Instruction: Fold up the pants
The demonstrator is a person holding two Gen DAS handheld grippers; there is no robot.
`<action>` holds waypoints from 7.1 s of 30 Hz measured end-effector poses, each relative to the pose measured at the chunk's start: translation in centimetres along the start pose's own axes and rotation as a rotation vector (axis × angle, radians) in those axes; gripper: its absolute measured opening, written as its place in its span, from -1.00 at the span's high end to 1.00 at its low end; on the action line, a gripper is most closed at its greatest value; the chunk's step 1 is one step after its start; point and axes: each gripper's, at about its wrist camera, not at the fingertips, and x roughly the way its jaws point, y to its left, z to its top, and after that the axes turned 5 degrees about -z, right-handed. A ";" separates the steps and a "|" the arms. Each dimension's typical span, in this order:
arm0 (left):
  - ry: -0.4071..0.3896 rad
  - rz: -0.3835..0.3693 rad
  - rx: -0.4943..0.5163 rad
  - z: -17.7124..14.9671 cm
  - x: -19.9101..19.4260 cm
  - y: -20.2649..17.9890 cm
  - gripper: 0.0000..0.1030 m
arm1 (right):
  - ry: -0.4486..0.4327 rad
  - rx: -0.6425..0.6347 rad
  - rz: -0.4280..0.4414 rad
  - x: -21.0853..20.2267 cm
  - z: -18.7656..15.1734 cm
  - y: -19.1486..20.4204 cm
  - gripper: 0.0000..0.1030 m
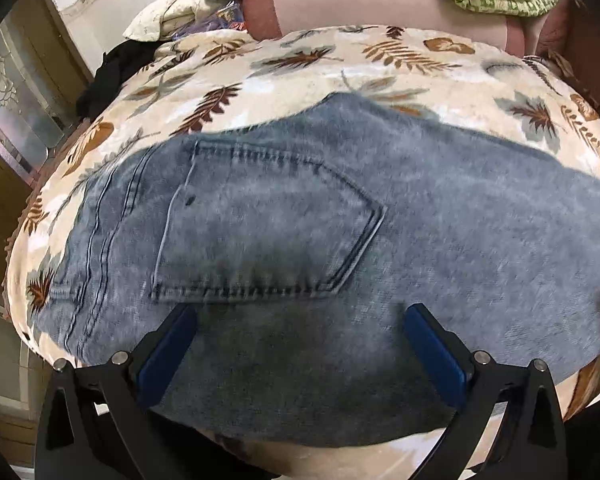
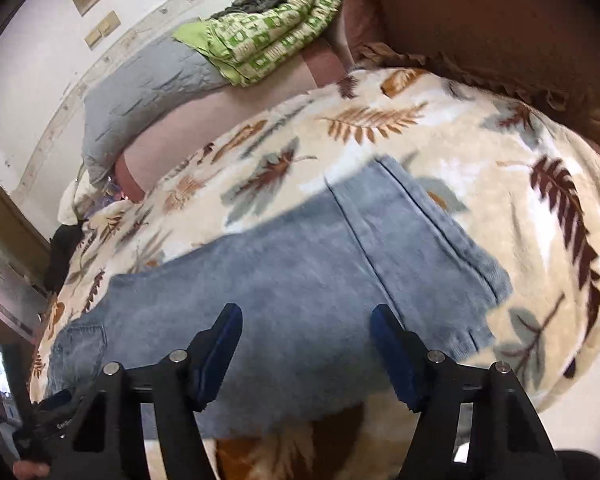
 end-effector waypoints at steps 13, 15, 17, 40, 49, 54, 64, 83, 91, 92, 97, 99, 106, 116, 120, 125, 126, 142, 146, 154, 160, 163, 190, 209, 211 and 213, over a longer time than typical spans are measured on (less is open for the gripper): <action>0.024 0.038 -0.020 8.2 3.8 -2.6 -1.00 | 0.180 -0.119 0.000 9.2 4.8 6.2 -0.36; 0.036 0.068 -0.011 9.0 5.0 -3.3 -1.00 | 0.211 -0.142 -0.029 10.4 4.9 6.5 -0.38; 0.066 0.085 -0.013 9.8 6.5 -3.6 -1.00 | 0.204 -0.155 -0.040 10.8 5.1 6.7 -0.38; -0.021 -0.016 0.129 5.8 -1.2 -6.1 -1.00 | -0.059 0.016 0.133 0.6 5.6 -0.2 -0.61; -0.047 -0.118 0.159 2.1 -4.5 -7.9 -1.00 | -0.034 0.198 0.170 -4.5 1.1 -7.2 -0.61; -0.031 -0.128 0.192 1.1 -3.6 -9.7 -1.00 | 0.023 0.213 0.189 -4.8 -1.1 -7.9 -0.61; 0.110 -0.115 0.096 0.9 0.9 -8.1 -1.00 | 0.137 0.255 0.187 -1.8 -1.8 -8.3 -0.61; 0.030 -0.105 0.231 2.2 0.6 -14.3 -1.00 | 0.117 0.420 0.174 -0.1 -0.9 -10.6 -0.64; -0.089 -0.139 0.238 3.0 -3.5 -14.2 -1.00 | 0.109 0.407 0.186 -0.2 -0.6 -10.5 -0.64; -0.108 -0.138 0.236 3.0 -4.1 -14.2 -1.00 | 0.109 0.408 0.185 -0.2 -0.6 -10.4 -0.64; -0.160 -0.142 0.246 3.0 -6.2 -14.6 -1.00 | 0.073 0.393 0.198 -0.6 -0.3 -9.9 -0.64; -0.169 -0.150 0.244 2.9 -6.7 -14.7 -1.00 | 0.074 0.383 0.195 -0.5 -0.3 -9.7 -0.64; -0.185 -0.151 0.234 3.0 -7.2 -14.5 -1.00 | 0.106 0.407 0.186 0.1 -0.5 -10.2 -0.64; -0.186 -0.148 0.235 3.1 -7.3 -14.6 -1.00 | 0.112 0.399 0.173 0.3 -0.4 -9.9 -0.64; -0.186 -0.148 0.236 3.2 -7.4 -14.7 -1.00 | 0.109 0.391 0.168 0.3 -0.4 -9.9 -0.64; -0.184 -0.146 0.241 3.2 -7.5 -14.9 -1.00 | 0.096 0.355 0.149 0.0 -0.3 -9.3 -0.64; -0.183 -0.147 0.241 3.1 -7.5 -15.0 -1.00 | 0.095 0.355 0.147 0.0 -0.3 -9.3 -0.64; -0.082 -0.098 0.211 2.4 -4.0 -12.8 -1.00 | -0.150 0.357 0.031 -4.6 0.4 -9.7 -0.64; -0.078 -0.073 0.221 2.4 -3.6 -12.6 -1.00 | -0.296 0.199 -0.026 -7.2 0.8 -7.0 -0.64; -0.032 -0.020 0.207 1.5 -2.2 -11.8 -1.00 | -0.044 -0.018 0.087 -2.3 0.9 -1.9 -0.41; -0.008 0.011 0.201 1.3 -1.2 -11.2 -1.00 | 0.063 -0.078 0.001 0.5 0.7 -1.0 -0.12; 0.025 0.008 0.192 1.1 -0.3 -11.0 -1.00 | 0.111 -0.085 -0.037 1.7 0.3 -1.3 -0.10; 0.036 -0.158 0.085 -0.3 1.0 -8.8 -1.00 | 0.112 -0.377 -0.320 3.8 -1.8 2.8 -0.22; -0.026 -0.161 0.132 1.5 -4.7 -10.8 -1.00 | -0.021 0.037 0.044 -4.0 2.6 -6.1 -0.47; -0.056 -0.166 0.174 1.5 -5.7 -11.9 -1.00 | 0.009 0.073 0.054 -4.0 2.9 -7.4 -0.47; -0.069 -0.173 0.214 1.3 -6.3 -12.9 -1.00 | 0.044 0.118 0.071 -3.8 3.4 -9.1 -0.47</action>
